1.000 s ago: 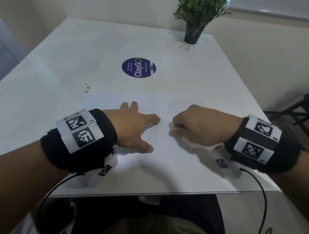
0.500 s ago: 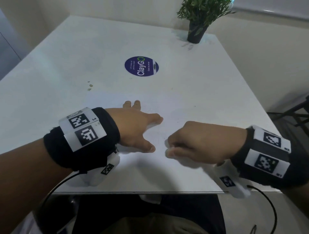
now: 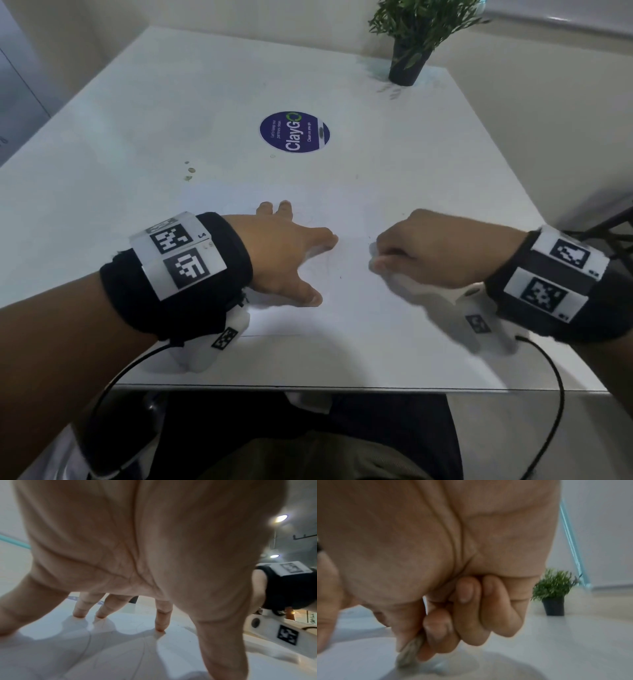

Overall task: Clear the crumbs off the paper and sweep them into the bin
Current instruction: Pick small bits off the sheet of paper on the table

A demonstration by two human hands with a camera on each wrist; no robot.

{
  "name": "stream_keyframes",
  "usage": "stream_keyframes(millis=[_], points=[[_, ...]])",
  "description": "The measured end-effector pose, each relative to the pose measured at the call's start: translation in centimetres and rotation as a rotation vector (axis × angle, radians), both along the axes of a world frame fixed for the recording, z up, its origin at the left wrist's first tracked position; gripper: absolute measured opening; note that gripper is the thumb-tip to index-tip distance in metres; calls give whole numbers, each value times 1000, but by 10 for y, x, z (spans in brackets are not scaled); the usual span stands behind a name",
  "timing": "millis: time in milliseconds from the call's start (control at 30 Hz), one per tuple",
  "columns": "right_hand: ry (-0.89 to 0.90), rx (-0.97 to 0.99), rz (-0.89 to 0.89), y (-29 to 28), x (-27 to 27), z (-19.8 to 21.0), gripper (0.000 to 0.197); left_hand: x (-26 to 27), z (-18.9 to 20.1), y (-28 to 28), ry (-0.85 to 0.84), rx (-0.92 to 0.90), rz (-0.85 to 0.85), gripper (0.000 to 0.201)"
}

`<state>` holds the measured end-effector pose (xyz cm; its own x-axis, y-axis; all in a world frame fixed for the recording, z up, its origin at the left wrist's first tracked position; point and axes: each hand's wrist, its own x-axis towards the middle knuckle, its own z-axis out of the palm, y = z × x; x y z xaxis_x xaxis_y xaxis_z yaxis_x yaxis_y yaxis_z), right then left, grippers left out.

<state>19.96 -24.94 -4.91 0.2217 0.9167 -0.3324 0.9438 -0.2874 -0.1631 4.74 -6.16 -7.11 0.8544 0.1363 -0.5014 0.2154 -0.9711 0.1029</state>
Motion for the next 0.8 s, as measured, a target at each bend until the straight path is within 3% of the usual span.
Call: stream_keyframes(millis=[67,200,333,433,633,800], points=[[-9,31,10,0,-5,1,43,0,0,0,-5,7,-6,82],[136,9,195,0,-40,-5,39,0,-1,0,0,7,0,88],[71,-26,33,-2,-8,0,40,0,1,-1,17,6,1,86],[28,31,30,-1,-10,7,43,1,2,-1,14,17,-13,86],[153,15,68,4,-35,10,43,-3,2,-3,108,62,-4,128],[170,15,104,7,-46,-4,40,-6,3,-4,114,68,-1,135]])
